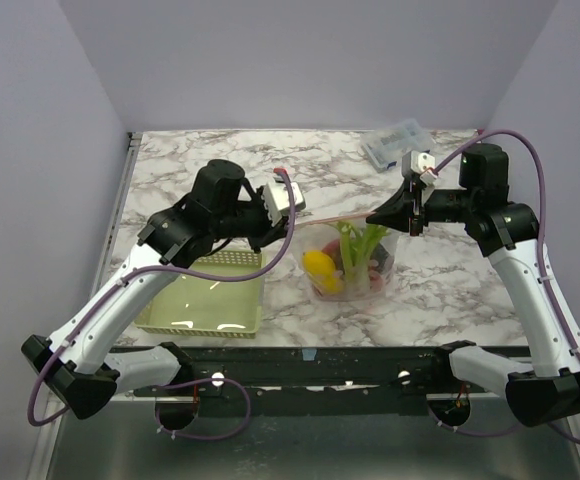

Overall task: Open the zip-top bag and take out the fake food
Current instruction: Unzip the zipper food storage bag at the center of the board.

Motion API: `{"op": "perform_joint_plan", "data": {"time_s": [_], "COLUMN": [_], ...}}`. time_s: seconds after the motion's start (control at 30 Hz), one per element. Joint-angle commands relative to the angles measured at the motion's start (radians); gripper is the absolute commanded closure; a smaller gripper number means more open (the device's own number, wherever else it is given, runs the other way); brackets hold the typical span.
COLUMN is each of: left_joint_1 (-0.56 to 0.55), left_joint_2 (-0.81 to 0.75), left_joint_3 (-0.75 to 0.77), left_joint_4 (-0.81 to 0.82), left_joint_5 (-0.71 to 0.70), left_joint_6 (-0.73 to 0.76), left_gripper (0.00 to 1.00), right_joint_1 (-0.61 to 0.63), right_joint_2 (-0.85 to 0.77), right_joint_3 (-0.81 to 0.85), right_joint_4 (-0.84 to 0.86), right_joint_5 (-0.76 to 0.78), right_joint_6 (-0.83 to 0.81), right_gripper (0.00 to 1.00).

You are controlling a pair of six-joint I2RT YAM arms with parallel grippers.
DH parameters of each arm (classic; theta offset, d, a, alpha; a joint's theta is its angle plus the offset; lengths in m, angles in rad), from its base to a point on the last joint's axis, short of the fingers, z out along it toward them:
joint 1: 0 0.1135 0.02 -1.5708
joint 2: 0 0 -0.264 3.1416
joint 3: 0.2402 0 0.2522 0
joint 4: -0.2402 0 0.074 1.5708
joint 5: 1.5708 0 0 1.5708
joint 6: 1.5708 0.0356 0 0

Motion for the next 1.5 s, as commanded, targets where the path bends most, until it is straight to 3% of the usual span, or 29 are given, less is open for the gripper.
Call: {"op": "perform_joint_plan", "data": {"time_s": [0.0,0.73,0.77,0.83,0.9,0.97,1.2,1.33,1.47], "left_joint_1": [0.035,0.075,0.075,0.077,0.077,0.079,0.111,0.111,0.091], "left_joint_2": [-0.038,-0.061,-0.054,-0.045,-0.055,-0.091,-0.256,-0.218,-0.112], "left_joint_3": [-0.028,-0.036,-0.028,-0.022,-0.026,-0.050,-0.157,-0.089,0.009], "left_joint_4": [-0.078,-0.101,-0.105,-0.091,-0.045,0.053,0.429,0.400,0.296], "left_joint_5": [-0.044,-0.007,0.003,0.049,0.159,0.216,0.236,0.239,0.236], "left_joint_6": [0.021,0.008,0.002,-0.045,-0.106,-0.200,-0.485,-0.465,-0.395], "left_gripper": [1.00,1.00,0.91,0.55,0.25,0.02,0.01,0.02,0.13], "right_joint_1": [-0.032,-0.050,-0.049,-0.049,-0.049,-0.049,-0.049,-0.050,-0.050], "right_joint_2": [-0.033,-0.025,-0.023,-0.022,-0.019,-0.017,-0.022,-0.029,-0.035], "right_joint_3": [-0.002,0.002,0.004,0.001,-0.003,-0.008,-0.008,-0.020,-0.019], "right_joint_4": [0.055,0.069,0.069,0.067,0.064,0.059,-0.016,-0.052,-0.083], "right_joint_5": [-0.008,-0.015,-0.014,-0.017,-0.021,-0.021,-0.058,-0.082,-0.107], "right_joint_6": [0.017,0.037,0.037,0.034,0.034,0.031,-0.043,-0.100,-0.140], "right_gripper": [1.00,1.00,1.00,1.00,1.00,1.00,1.00,1.00,1.00]}}
